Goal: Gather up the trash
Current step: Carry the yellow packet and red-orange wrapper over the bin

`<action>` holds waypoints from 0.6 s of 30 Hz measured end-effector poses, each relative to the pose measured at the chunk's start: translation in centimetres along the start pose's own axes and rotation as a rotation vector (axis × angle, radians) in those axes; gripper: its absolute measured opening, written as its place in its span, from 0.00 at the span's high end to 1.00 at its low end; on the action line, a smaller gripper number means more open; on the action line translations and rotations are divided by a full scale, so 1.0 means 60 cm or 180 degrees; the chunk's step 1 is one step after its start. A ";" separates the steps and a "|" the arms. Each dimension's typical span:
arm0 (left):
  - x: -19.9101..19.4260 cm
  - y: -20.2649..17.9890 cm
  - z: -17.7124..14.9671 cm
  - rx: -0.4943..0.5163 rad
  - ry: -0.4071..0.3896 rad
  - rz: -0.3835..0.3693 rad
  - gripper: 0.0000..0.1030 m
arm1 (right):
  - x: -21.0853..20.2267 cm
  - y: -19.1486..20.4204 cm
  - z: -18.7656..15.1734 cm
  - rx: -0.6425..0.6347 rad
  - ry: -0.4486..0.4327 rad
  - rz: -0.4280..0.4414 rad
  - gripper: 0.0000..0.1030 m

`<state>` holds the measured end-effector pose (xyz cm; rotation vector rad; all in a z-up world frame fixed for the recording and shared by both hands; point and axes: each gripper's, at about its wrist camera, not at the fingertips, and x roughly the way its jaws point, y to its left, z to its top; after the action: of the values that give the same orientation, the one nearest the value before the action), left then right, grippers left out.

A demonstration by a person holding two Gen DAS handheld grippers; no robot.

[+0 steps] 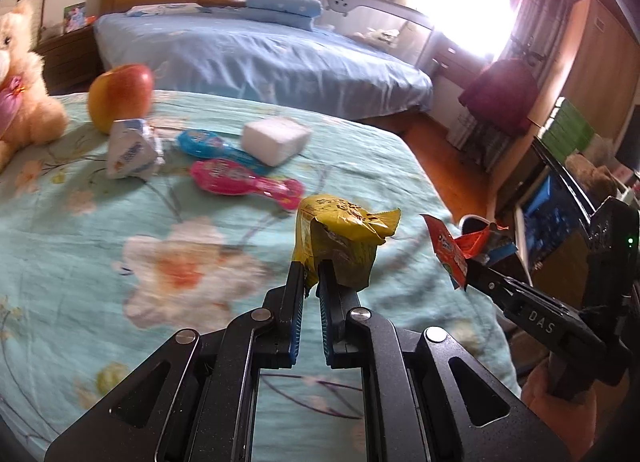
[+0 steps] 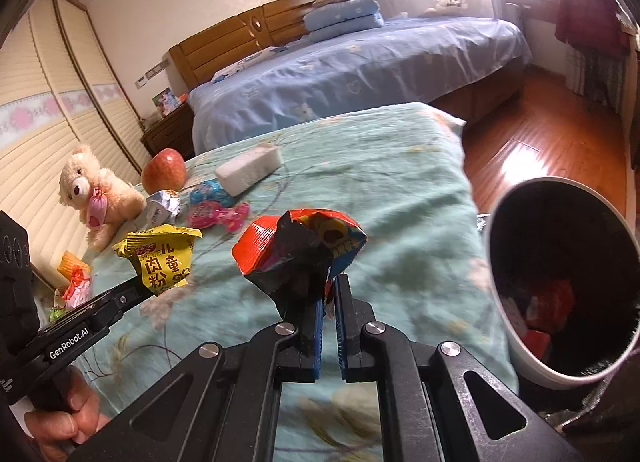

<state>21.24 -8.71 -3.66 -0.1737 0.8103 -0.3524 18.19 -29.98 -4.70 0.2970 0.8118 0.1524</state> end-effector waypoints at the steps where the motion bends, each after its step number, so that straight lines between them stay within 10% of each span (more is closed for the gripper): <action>1: 0.002 -0.008 -0.001 0.0019 0.0009 -0.0023 0.93 | -0.004 -0.004 -0.002 0.0005 -0.0008 -0.0019 0.95; 18: 0.029 -0.157 -0.020 0.0451 0.0149 -0.0327 0.93 | -0.078 -0.107 -0.029 0.0213 -0.0180 -0.0370 0.95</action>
<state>19.20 -18.13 -3.00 -0.0750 0.8212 -0.5106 13.90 -36.84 -4.64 0.3151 0.7768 0.0079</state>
